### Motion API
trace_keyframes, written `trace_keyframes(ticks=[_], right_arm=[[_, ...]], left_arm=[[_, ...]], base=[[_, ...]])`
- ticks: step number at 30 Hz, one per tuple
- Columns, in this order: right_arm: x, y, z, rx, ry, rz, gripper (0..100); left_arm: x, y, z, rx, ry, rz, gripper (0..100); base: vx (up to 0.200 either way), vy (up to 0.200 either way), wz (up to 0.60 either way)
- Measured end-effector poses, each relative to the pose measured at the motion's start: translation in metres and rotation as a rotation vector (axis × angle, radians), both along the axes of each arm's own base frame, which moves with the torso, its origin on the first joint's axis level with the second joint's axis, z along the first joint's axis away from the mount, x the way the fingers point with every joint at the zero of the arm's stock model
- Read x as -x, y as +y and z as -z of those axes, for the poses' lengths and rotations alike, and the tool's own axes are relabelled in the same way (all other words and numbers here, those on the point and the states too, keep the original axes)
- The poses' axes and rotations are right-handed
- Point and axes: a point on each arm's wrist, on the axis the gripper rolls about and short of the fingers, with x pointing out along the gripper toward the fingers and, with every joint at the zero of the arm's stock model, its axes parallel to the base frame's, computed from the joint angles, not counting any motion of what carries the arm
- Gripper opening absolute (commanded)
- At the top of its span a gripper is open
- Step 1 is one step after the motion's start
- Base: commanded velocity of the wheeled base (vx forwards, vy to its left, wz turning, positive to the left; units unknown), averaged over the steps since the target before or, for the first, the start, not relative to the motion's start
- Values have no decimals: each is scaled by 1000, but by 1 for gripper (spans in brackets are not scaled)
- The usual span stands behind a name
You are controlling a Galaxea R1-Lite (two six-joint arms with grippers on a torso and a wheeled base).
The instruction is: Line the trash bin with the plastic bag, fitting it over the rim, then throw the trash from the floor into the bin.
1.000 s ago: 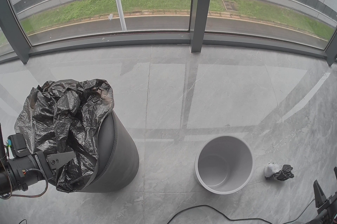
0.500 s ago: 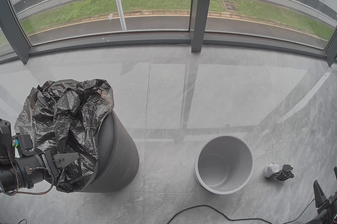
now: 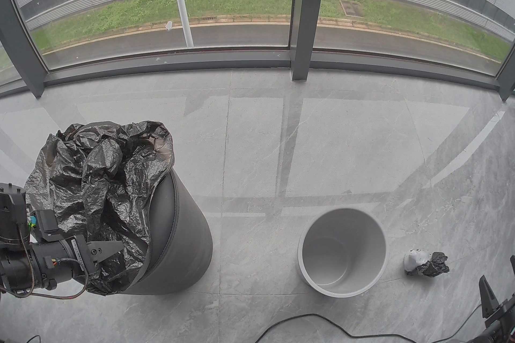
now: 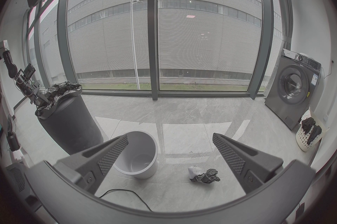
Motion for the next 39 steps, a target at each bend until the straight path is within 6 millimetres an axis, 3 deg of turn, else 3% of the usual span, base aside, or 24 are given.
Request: trace_keyframes(ticks=[15,22,28,32,39], right_arm=[[0,0,0,-1,0,1,100],[0,0,0,0,0,1,100],[0,0,0,2,2,-2,100],[-2,0,0,5,25,-14,100],[-10,-1,-2,8,122,-63,100]], left_arm=[[-8,3,4,-177,-34,105,0],[-11,3,-21,-236,-162,132,0],[-11,3,-62,-356,-266,181,0],[2,5,-81,-434,-222,214,0],[37,10,-95,-502,-148,245,0]], base=[[0,0,0],[0,0,0],[0,0,0],[0,0,0],[0,0,0]])
